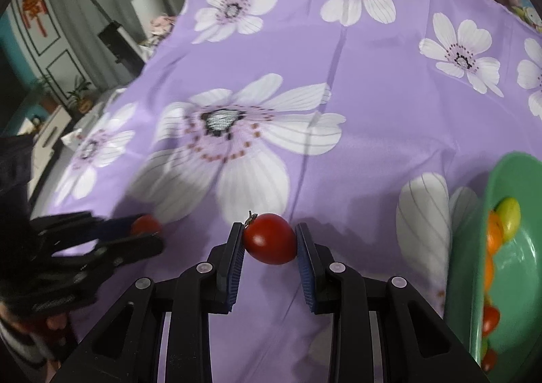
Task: Organize fruits
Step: 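Carry both held cherry tomatoes into the green bowl, then hold both cherry tomatoes low inside the green bowl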
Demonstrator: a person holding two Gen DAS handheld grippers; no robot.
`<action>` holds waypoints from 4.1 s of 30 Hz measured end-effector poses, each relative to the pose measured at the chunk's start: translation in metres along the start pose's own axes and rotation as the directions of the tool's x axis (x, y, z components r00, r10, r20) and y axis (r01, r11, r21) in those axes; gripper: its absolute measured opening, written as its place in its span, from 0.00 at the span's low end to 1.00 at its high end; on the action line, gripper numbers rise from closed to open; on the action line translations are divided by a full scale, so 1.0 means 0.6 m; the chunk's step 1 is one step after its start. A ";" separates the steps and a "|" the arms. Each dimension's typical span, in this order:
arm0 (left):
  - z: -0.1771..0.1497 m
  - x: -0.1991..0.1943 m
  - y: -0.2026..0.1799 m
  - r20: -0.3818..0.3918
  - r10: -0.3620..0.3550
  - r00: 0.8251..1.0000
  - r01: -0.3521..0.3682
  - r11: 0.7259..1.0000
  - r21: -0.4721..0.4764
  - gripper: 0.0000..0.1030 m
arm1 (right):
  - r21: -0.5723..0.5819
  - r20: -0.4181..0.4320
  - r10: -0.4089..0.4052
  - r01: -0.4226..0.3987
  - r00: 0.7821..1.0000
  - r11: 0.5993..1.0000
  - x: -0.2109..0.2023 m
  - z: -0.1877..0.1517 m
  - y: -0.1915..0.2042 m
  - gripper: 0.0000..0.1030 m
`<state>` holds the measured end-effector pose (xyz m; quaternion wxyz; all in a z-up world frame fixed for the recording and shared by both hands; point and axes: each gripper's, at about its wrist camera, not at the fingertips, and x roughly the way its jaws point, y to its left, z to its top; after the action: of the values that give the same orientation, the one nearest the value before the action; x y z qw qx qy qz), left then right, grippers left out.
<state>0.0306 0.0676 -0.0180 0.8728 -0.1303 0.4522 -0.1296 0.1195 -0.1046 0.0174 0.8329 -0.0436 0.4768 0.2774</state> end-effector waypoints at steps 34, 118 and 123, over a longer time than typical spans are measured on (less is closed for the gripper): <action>-0.019 -0.035 -0.123 0.040 0.033 0.999 -0.039 0.988 0.151 0.26 | 0.064 0.161 0.111 -0.123 0.981 0.990 -0.136 -0.088 -0.005 0.31; 0.083 0.146 -0.400 -0.029 0.010 1.000 0.006 0.875 0.484 0.26 | 0.343 0.340 -0.137 0.013 0.931 0.939 -0.231 -0.151 -0.253 0.31; 0.083 0.153 -0.399 -0.031 0.022 0.999 -0.004 0.876 0.482 0.26 | 0.328 0.325 -0.145 0.033 0.934 0.944 -0.225 -0.144 -0.250 0.31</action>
<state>0.0969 -0.1816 0.0230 0.8704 0.0962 0.4222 -0.2345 0.0755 -0.3168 0.0524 0.9114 0.1183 0.3594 0.1620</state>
